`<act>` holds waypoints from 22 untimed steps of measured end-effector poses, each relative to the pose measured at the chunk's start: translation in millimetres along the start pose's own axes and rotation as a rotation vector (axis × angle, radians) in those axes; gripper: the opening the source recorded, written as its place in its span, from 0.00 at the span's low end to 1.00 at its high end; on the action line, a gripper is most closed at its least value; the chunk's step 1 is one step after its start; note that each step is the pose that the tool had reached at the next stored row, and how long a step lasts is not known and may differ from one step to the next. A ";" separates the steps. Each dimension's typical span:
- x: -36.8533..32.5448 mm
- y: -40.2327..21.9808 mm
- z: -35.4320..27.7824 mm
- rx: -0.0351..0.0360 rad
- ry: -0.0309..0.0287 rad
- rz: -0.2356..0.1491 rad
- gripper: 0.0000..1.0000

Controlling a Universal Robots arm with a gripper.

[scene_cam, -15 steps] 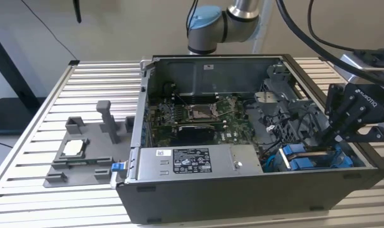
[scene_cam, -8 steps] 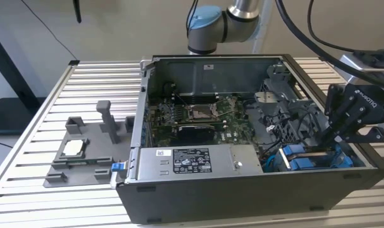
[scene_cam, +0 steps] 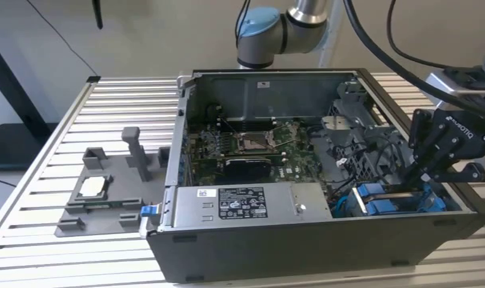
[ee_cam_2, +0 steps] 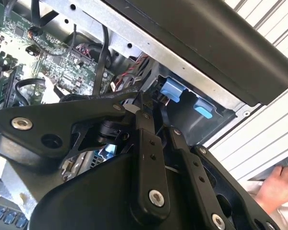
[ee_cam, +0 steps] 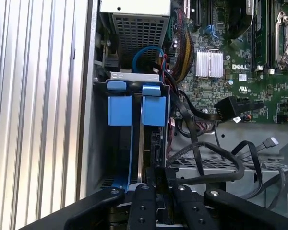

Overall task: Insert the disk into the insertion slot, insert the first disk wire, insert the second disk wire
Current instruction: 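Insert the first disk wire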

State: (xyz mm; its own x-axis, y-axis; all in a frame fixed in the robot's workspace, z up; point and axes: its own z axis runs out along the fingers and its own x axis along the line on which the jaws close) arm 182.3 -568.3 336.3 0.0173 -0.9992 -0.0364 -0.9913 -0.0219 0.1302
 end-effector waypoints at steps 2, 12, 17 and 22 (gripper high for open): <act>0.1 -0.2 1.5 0.0005 -0.0001 0.000 0.19; 0.5 -0.4 5.0 0.0007 -0.0001 0.000 0.19; 0.7 0.0 3.1 0.0007 0.0001 0.000 0.27; -0.1 2.5 -16.7 0.0008 -0.0001 0.000 0.27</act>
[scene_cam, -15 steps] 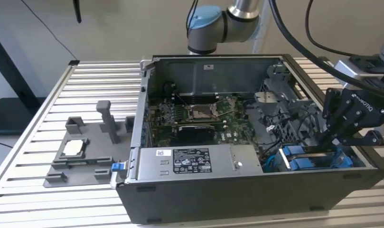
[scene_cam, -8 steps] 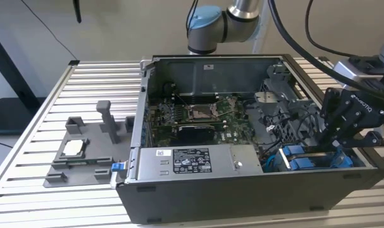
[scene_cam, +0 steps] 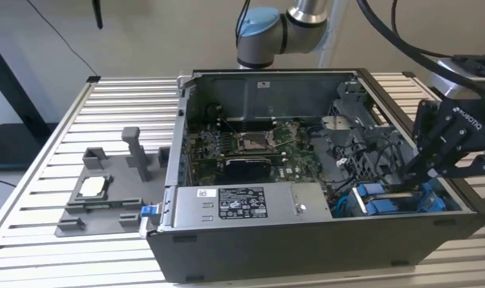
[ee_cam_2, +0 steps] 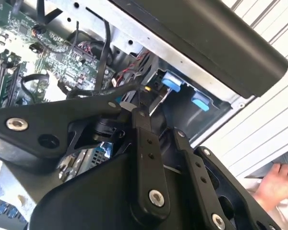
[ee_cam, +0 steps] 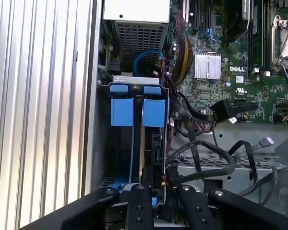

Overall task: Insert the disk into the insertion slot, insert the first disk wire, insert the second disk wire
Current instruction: 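Insert the first disk wire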

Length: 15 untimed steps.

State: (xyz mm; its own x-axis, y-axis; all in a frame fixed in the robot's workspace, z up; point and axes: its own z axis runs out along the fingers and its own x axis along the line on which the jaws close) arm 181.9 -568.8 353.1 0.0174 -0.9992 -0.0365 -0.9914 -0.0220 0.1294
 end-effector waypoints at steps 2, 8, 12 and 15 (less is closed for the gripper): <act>-0.2 0.8 -6.5 0.0003 0.0002 0.000 0.27; -1.9 3.1 -19.3 0.0079 0.0004 0.000 0.27; -4.9 5.5 -21.0 0.0227 0.0006 -0.001 0.27; -9.1 7.8 -21.7 0.0356 0.0009 -0.001 0.27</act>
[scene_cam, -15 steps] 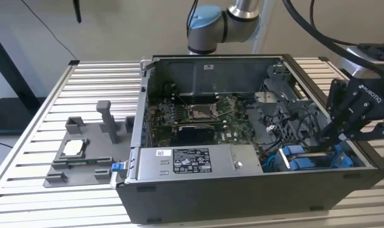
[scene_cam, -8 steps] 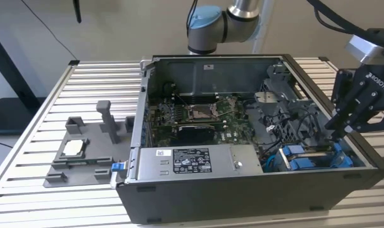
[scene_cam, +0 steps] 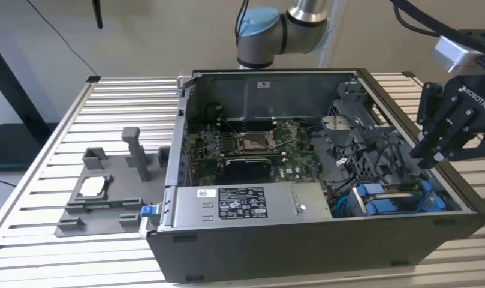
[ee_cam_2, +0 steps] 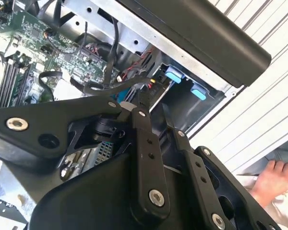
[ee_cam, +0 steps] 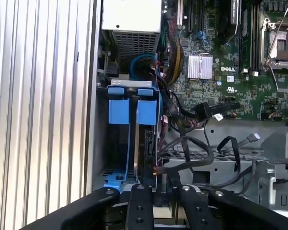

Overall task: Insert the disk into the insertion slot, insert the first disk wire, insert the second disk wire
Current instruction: 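Insert the first disk wire, then insert the second disk wire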

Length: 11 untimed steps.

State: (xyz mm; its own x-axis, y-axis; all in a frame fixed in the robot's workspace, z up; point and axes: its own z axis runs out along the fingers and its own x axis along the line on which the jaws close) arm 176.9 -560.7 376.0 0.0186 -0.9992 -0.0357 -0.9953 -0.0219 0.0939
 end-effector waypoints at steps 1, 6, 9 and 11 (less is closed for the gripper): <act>-1.7 0.8 -0.1 0.0043 0.0002 0.000 0.27; -10.2 6.6 0.1 0.0264 0.0007 -0.001 0.27; -14.2 11.4 0.6 0.0363 0.0009 0.000 0.27; -17.0 14.8 1.0 0.0413 0.0009 0.000 0.27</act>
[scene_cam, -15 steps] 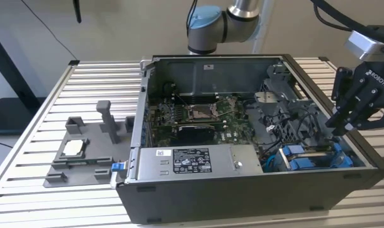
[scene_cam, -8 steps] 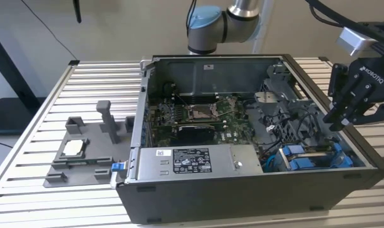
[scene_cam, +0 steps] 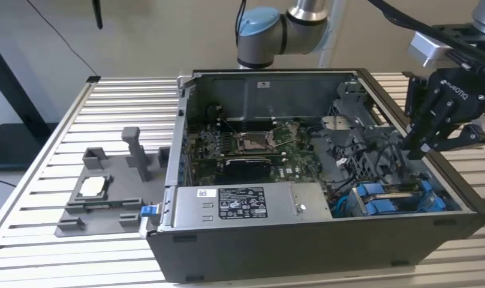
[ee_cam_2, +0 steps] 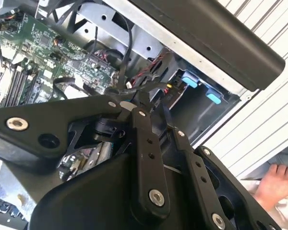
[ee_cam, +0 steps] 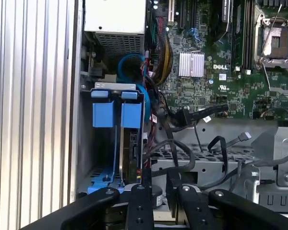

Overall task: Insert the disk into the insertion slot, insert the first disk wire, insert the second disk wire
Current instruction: 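Insert the second disk wire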

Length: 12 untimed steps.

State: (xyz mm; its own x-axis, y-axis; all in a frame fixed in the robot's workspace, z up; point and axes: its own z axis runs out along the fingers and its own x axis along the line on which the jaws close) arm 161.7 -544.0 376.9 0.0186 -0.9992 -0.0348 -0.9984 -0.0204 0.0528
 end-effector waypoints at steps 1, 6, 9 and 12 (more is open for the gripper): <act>-1.3 1.7 0.0 0.0020 0.0000 0.000 0.27; -5.3 9.4 -2.2 0.0110 0.0000 0.001 0.27; -6.0 13.3 -5.4 0.0136 -0.0002 0.001 0.27; -7.0 16.9 -8.9 0.0166 -0.0002 0.001 0.27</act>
State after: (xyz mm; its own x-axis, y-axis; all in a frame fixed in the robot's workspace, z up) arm 145.1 -537.7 386.9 0.0172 -0.9992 -0.0350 -0.9992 -0.0185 0.0362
